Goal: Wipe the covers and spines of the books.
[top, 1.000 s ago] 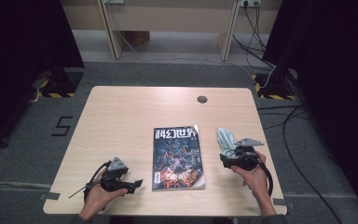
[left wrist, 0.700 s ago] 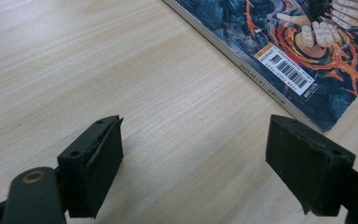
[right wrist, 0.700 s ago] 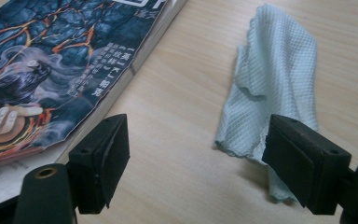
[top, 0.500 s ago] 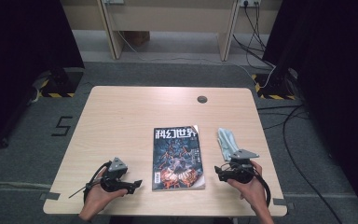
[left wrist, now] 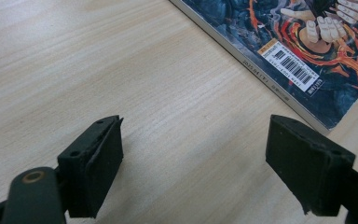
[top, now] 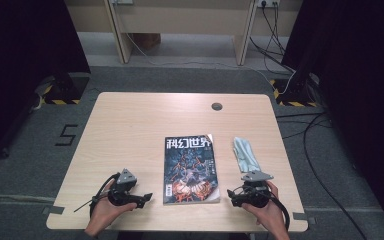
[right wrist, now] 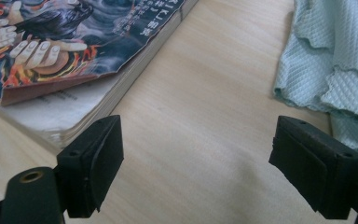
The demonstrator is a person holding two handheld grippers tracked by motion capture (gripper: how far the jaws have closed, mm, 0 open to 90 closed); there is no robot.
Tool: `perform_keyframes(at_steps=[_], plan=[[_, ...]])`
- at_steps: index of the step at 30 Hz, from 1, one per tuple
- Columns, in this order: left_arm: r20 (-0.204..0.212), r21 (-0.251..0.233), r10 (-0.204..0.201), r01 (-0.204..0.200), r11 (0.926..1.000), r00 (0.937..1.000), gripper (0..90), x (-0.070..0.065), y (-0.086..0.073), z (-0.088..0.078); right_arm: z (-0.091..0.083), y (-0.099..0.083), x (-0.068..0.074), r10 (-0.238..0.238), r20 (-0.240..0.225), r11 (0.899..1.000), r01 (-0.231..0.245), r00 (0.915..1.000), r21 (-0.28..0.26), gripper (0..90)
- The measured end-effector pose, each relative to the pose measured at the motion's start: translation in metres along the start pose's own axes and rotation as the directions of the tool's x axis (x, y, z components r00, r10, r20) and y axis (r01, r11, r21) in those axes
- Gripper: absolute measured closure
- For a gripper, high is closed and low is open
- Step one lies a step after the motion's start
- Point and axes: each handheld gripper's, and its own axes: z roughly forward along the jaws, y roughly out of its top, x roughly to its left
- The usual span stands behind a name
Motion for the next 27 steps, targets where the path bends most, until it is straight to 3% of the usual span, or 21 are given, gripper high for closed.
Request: perform_keyframes(at_steps=[9,27], plan=[[0.000,0.004,0.003,-0.003,1.0000,1.0000,18.4,0.000,0.000,0.000,-0.006,-0.012,0.009,-0.063,0.031,0.997,0.061,0.9975,0.041,16.7],[-0.003,0.012,0.007,-0.007,0.9999,1.0000,18.4,-0.001,0.000,0.001,-0.011,-0.023,0.015,-0.064,0.011,0.995,0.063,0.9979,0.071,16.7]])
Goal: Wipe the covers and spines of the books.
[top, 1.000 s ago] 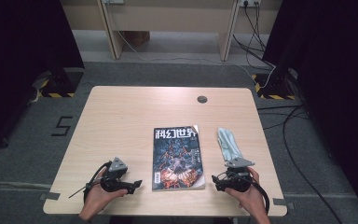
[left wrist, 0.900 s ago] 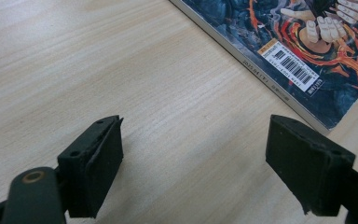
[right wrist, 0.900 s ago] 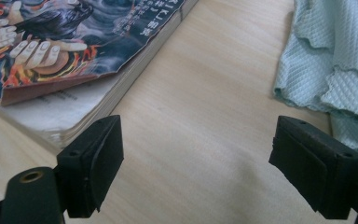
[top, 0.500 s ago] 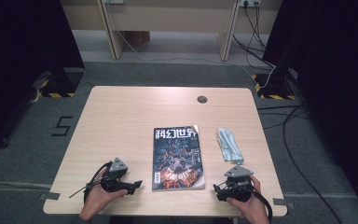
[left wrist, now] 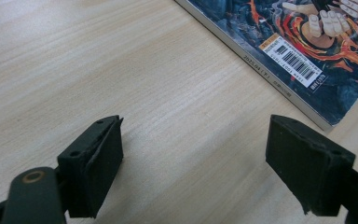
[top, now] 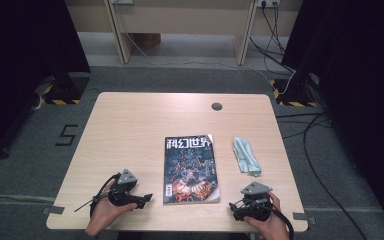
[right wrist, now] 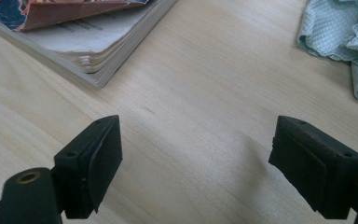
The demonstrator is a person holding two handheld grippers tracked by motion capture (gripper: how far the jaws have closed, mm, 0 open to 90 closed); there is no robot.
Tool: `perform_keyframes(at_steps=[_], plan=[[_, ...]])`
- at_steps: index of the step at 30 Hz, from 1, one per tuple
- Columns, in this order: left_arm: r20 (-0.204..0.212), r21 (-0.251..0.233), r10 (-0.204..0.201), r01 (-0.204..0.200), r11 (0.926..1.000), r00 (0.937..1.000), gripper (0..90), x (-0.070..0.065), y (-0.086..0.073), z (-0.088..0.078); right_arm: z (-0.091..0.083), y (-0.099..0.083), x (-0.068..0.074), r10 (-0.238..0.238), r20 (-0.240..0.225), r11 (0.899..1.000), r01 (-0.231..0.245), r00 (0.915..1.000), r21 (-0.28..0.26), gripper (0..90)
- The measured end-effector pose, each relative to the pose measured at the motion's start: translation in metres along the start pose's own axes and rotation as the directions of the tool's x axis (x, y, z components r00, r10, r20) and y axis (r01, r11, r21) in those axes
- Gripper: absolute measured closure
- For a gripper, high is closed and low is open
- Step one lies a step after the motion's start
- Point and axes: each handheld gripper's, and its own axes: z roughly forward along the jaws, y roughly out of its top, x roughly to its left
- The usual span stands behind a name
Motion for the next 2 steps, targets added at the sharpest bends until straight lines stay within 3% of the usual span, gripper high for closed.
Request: perform_keyframes(at_steps=[2], plan=[[0.001,0.001,-0.001,0.001,1.0000,1.0000,18.4,-0.0001,0.0001,0.0002,0.0002,0.0001,0.0003,-0.001,-0.001,1.000,0.001,1.0000,0.000,16.7]])
